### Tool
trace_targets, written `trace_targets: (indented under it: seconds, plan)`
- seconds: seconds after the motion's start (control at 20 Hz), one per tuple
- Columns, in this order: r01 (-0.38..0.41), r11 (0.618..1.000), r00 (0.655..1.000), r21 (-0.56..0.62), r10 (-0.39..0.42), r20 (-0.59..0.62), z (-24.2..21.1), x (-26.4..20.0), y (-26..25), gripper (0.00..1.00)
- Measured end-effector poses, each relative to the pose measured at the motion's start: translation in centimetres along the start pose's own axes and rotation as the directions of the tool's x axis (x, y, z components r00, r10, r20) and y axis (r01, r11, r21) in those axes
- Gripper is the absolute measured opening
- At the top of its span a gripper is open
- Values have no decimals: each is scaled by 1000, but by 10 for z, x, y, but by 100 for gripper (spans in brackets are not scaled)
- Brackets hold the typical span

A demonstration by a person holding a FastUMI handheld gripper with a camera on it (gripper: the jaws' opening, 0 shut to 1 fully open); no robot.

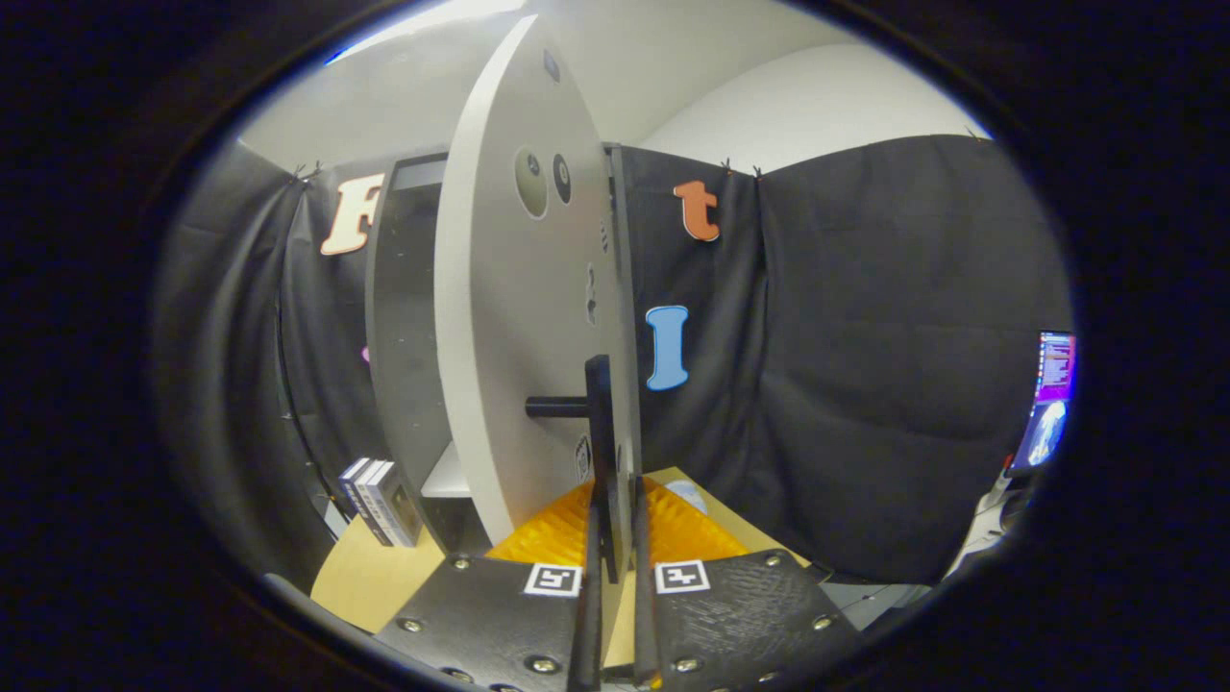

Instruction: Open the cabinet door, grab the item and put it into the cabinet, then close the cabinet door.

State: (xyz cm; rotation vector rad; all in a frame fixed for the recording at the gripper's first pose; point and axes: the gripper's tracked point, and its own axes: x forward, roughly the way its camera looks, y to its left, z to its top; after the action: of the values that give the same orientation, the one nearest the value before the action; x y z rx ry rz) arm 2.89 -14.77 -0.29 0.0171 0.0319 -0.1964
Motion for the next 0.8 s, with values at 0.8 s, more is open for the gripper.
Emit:
trace_targets:
  seconds: [0.8]
  plan:
    - [-202, 979, 979, 29, 202, 15, 8, 28, -92, 12]
